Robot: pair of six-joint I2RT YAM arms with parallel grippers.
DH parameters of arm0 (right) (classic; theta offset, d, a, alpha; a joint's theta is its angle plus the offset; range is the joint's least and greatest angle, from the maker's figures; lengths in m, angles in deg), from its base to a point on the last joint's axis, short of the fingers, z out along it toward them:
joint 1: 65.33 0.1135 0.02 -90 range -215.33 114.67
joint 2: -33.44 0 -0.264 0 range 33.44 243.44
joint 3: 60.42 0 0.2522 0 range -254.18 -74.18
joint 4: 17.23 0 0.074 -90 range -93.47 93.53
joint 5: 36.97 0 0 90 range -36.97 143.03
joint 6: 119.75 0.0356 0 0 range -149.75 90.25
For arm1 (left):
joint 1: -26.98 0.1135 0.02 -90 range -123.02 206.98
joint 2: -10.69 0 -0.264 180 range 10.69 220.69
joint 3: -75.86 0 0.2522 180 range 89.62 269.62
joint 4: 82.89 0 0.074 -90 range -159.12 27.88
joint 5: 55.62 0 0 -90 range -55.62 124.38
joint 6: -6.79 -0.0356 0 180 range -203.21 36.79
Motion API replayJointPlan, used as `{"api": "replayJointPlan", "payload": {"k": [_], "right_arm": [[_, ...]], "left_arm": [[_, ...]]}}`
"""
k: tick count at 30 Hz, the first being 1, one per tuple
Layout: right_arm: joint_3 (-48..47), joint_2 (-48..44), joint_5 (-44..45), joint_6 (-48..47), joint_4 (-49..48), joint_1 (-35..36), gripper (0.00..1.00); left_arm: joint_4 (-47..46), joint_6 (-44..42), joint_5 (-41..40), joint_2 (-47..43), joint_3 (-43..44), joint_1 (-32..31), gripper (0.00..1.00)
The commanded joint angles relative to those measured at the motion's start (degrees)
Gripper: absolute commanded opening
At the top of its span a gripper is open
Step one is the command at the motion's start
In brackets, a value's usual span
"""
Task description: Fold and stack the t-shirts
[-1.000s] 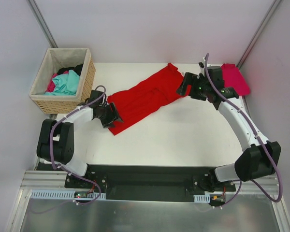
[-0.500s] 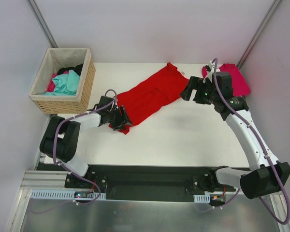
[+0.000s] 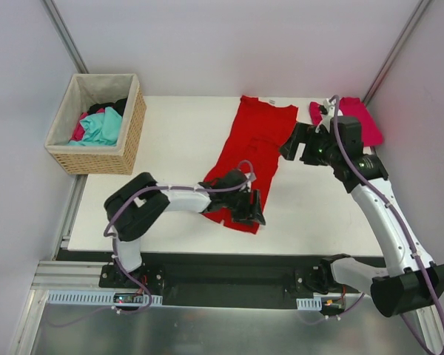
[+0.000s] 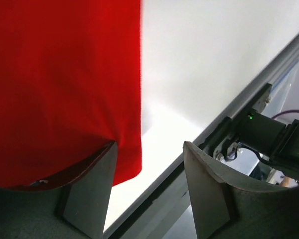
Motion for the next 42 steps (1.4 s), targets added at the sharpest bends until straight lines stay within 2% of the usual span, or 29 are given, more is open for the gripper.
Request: {"api": "replayJointPlan", "payload": {"k": [1, 6, 11, 16, 22, 23, 24, 28, 30, 33, 34, 37, 39, 42], "right_arm": [[-1.58, -3.66, 1.67, -2.11, 3.02, -0.04, 0.96], [-1.94, -7.00, 3.34, -2.73, 5.92, -0.04, 0.96], [-2.90, -9.72, 4.65, -2.90, 8.03, -0.04, 0.96], [-3.69, -11.66, 7.29, -2.73, 7.95, -0.04, 0.96], [-1.85, -6.66, 6.33, -1.14, 5.05, -0.04, 0.96], [-1.50, -5.61, 5.81, -1.06, 3.31, -0.04, 0.96], [-1.06, -3.42, 5.45, -1.06, 2.33, -0.04, 0.96], [-3.51, 6.60, 2.38, -0.62, -1.80, -0.04, 0.96], [-5.00, 10.99, 1.06, -0.09, -5.49, -0.04, 0.96], [-12.54, 22.67, -0.69, 0.52, -9.36, -0.04, 0.96], [-19.79, 30.10, -3.75, 1.48, -9.37, -0.04, 0.96], [-30.46, 40.60, -9.12, 3.16, -11.64, 0.05, 0.96], [-41.18, 50.09, -10.80, 5.00, -12.27, 0.05, 0.96], [-54.99, 61.96, -14.67, 7.99, -12.71, -0.04, 0.97]], "left_arm": [[4.94, 2.84, -0.78, 7.87, 9.24, -7.65, 0.57], [6.26, 3.29, 0.09, 16.03, 22.60, -15.46, 0.57], [10.13, 0.30, -1.39, 16.94, 29.41, -18.12, 0.57], [18.02, -5.40, -8.24, 5.53, 28.44, -16.81, 0.58], [25.59, -9.62, -12.56, -13.54, 22.82, -7.59, 0.60], [27.16, -10.42, -13.26, -15.74, 22.38, -4.00, 0.60], [29.44, -11.82, -13.96, -19.85, 21.33, -1.79, 0.61], [33.33, -14.29, -11.95, -26.04, 18.52, 10.07, 0.61], [33.77, -15.43, -11.95, -28.66, 16.42, 14.37, 0.61], [33.95, -15.43, -11.59, -31.22, 13.34, 18.16, 0.62], [33.95, -15.52, -11.68, -31.84, 12.63, 18.70, 0.62], [33.95, -15.61, -11.25, -33.60, 9.90, 20.72, 0.68], [33.86, -15.35, -11.16, -34.48, 7.80, 21.60, 0.79], [33.42, -15.61, -11.68, -35.71, 5.25, 23.01, 0.88]]}}
